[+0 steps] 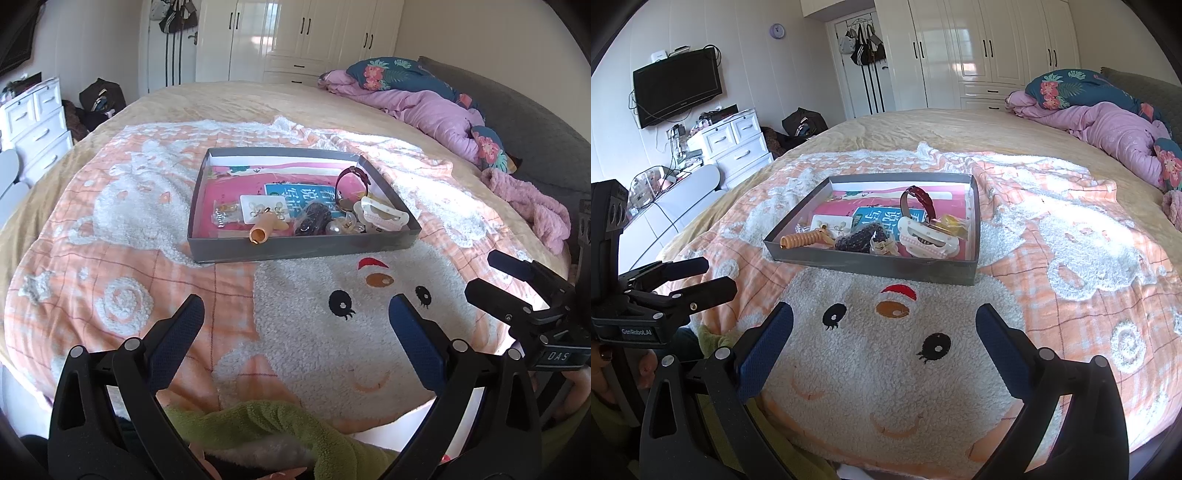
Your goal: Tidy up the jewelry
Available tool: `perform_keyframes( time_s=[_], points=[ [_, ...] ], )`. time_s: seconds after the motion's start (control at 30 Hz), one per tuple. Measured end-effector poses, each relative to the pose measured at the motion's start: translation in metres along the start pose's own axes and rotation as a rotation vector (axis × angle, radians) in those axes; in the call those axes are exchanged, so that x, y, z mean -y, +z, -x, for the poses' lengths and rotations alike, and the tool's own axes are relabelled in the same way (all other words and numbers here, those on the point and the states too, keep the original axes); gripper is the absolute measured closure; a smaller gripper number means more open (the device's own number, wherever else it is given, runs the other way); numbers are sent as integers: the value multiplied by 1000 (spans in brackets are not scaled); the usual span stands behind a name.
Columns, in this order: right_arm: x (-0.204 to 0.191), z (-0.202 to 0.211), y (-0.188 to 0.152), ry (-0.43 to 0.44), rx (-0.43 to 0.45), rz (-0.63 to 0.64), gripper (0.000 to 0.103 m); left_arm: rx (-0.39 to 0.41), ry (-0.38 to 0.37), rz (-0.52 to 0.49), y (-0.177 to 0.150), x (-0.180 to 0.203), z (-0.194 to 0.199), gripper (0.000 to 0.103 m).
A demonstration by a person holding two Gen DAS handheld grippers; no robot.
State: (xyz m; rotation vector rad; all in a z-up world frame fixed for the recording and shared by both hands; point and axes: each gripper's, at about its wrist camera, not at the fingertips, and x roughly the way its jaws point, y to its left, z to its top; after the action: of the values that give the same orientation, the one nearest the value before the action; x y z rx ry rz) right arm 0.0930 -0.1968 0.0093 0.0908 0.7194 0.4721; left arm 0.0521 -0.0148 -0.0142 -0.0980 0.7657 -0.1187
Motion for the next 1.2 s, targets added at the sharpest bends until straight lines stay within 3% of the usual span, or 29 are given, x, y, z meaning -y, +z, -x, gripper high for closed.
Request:
perform_keyframes(
  time_s=[0.93, 1.2],
  points=[
    [4, -3, -1, -14, -8, 1, 4, -27, -2, 1, 0, 2, -4, 9],
    [23, -11, -2, -68, -30, -24, 4, -34, 51, -9, 1, -3, -11, 9]
  ],
)
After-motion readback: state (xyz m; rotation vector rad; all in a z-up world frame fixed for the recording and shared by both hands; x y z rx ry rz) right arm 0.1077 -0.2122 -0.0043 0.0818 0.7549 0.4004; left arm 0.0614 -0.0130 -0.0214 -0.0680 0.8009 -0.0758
